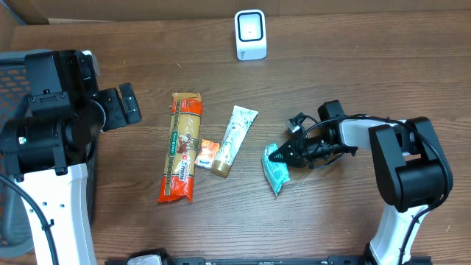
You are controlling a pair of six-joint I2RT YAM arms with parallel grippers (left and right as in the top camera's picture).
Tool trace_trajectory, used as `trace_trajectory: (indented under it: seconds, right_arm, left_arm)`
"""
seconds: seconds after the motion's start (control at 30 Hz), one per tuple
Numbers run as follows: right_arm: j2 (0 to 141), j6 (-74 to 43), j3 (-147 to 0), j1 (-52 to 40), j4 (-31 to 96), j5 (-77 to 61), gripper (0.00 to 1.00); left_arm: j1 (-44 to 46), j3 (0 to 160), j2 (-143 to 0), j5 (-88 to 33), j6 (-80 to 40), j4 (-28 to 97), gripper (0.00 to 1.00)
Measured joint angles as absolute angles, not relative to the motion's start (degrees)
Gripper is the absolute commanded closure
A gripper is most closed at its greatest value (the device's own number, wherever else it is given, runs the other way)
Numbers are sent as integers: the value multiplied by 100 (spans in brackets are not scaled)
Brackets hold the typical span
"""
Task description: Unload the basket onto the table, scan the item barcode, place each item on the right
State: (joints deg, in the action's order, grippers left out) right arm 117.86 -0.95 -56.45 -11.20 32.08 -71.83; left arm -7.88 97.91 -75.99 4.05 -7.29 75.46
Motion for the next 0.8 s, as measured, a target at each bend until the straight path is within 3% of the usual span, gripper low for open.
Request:
trace_trajectory:
  seconds: [0.4,0.43,0.57,0.8]
  right_arm:
    - [11789,-193,-5645,-923,3177,-6934,96]
    - [11789,-217,-5645,-867,3205,-6853,94]
    - [11789,-331,-5645,-716,3411,-6600,53]
    - [11791,-355,-5828,-377,3981,-6016,46]
  left_arm:
    - [-788,9791,-7599,405,-729,7546,0]
    - [-788,9791,-7599,405,-729,7546,0]
    - [-788,9791,-7601,405,-729,7546,0]
    - [-788,9791,-7614,403,-729,7546,0]
